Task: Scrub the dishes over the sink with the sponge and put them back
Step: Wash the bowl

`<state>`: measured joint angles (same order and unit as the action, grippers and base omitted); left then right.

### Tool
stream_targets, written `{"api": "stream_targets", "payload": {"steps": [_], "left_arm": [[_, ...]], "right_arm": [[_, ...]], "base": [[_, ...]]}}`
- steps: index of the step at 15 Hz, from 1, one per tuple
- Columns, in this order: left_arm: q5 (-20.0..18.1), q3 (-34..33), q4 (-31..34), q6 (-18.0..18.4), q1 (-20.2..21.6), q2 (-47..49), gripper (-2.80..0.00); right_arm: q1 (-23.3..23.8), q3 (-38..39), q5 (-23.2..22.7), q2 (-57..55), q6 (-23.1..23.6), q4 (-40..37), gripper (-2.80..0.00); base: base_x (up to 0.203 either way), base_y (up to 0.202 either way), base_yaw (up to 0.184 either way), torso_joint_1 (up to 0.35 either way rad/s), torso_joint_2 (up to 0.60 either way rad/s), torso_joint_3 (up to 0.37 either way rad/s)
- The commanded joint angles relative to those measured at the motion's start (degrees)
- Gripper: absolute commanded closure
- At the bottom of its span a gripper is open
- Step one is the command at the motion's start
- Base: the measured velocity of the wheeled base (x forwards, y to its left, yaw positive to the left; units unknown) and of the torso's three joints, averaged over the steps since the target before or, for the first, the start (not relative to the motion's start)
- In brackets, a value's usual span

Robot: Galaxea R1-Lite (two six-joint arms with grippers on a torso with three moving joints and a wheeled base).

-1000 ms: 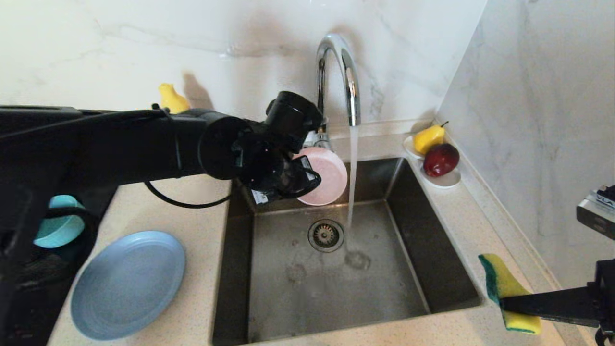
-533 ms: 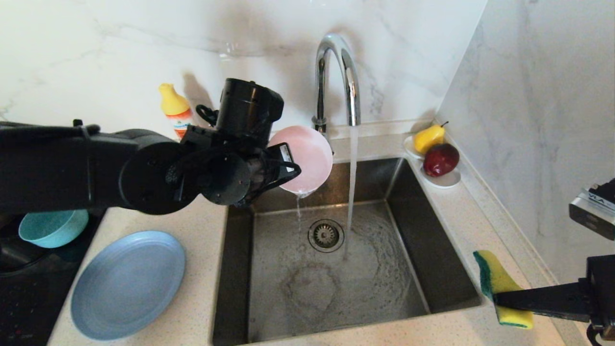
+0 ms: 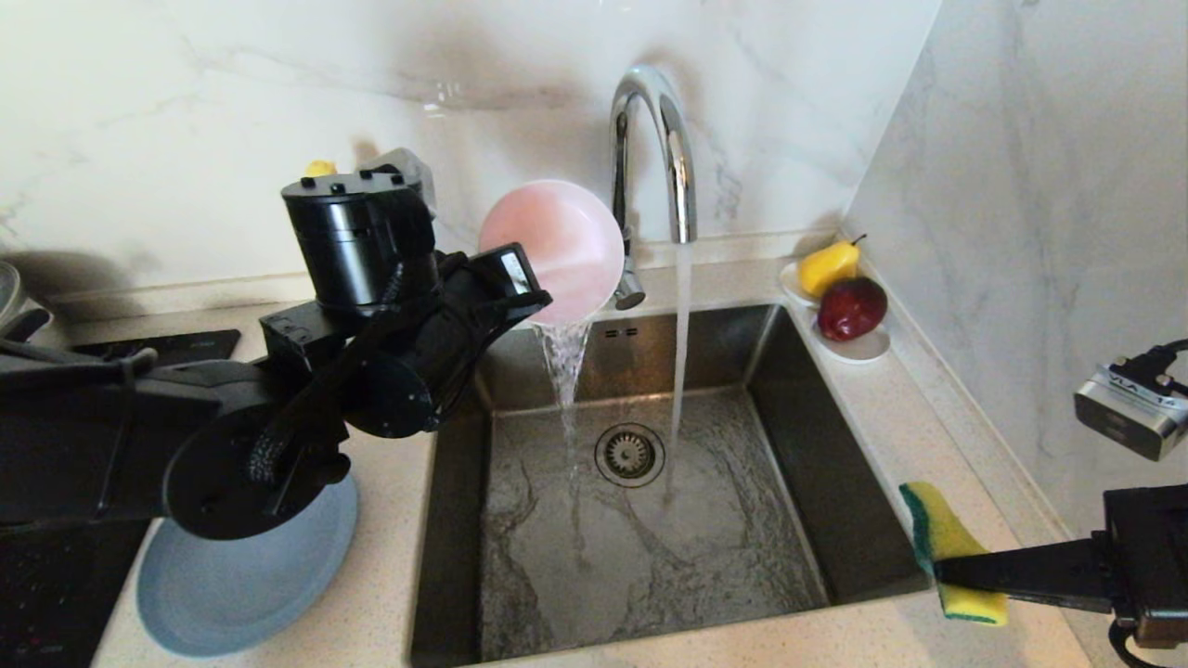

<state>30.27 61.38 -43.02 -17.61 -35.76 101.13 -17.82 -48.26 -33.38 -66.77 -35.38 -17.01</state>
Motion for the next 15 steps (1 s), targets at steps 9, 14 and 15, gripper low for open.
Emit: {"api": "stream_targets", "payload": {"steps": [9,14,15], "left_arm": [[-11.0,-11.0,-27.4,4.0,2.3,-0.9,0.0],[-13.7,-12.7,-30.4,3.8,3.1,-1.2,0.0],[-13.7,-13.0,-30.1,3.8,3.1,-1.2,0.0]], "right_arm": [[-0.1,0.6,-0.2,0.4,-0.2,-0.3,0.0],[0.0,0.8,-0.2,0.5,-0.2,-0.2,0.0],[0.0,0.8,-0.2,0.6,-0.2,-0.2,0.0]], "base": [[0.0,0.0,0.0,0.0,0.0,0.0],[0.0,0.0,0.0,0.0,0.0,0.0],[0.0,0.0,0.0,0.0,0.0,0.0]]}}
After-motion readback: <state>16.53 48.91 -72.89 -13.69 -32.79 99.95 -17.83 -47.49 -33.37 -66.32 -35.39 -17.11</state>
